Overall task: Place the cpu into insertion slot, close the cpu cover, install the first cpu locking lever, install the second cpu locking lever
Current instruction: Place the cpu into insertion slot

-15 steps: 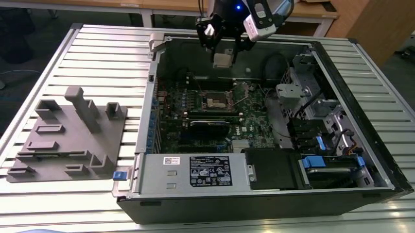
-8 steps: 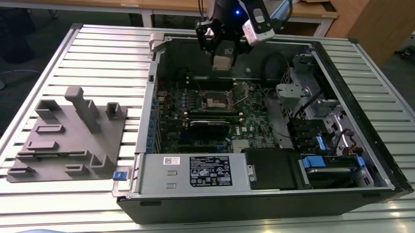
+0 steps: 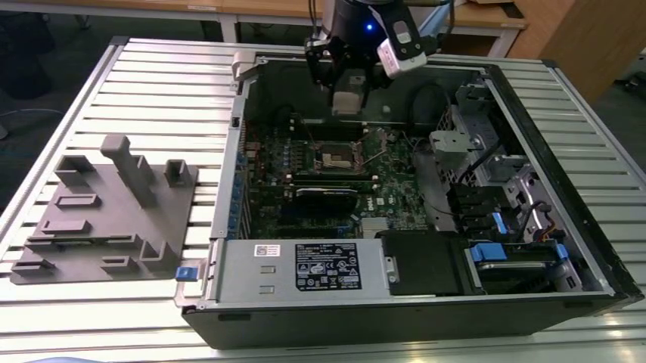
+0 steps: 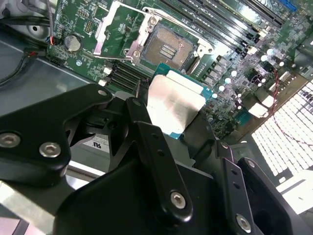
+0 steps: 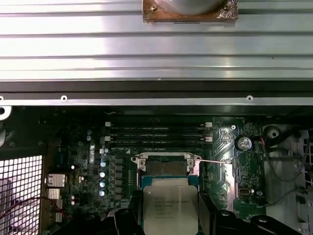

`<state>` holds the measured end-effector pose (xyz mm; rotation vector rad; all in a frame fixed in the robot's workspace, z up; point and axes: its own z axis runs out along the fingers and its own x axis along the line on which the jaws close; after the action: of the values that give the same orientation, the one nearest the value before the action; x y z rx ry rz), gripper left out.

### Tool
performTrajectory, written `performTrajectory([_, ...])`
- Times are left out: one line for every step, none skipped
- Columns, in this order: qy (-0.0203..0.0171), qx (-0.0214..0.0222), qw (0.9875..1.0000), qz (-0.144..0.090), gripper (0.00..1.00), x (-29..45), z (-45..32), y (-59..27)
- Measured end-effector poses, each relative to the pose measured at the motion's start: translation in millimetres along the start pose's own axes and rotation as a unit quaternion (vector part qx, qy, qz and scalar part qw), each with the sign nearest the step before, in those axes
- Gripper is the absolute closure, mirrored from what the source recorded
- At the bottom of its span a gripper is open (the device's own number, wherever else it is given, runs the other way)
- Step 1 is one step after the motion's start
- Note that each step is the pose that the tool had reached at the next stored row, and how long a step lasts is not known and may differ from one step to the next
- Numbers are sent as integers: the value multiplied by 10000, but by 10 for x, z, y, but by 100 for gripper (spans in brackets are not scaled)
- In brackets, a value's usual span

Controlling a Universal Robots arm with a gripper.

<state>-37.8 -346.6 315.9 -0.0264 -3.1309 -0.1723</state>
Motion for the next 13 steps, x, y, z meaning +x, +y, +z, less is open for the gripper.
performTrajectory([-7,-6,10000,-5,46,1,7,-10])
performTrajectory([-13,-12,10000,-9,46,1,14,-20])
performTrajectory([-20,-20,10000,-13,46,3,22,-30])
performTrajectory([-29,-28,10000,-16,46,5,29,-36])
performTrajectory([-38,-29,10000,-19,46,7,32,-39])
performTrajectory([-47,-27,10000,-22,46,9,33,-39])
performTrajectory([-59,-29,10000,-23,46,13,38,-40])
performTrajectory([-75,-30,10000,-25,46,20,44,-41])
performTrajectory([-92,-30,9999,-27,46,28,52,-42])
performTrajectory([-110,-27,9999,-29,46,36,58,-43])
performTrajectory([-129,-23,9999,-31,46,42,63,-44])
performTrajectory([-150,-15,9999,-34,46,48,67,-45])
performTrajectory([-170,-5,9998,-36,46,53,72,-45])
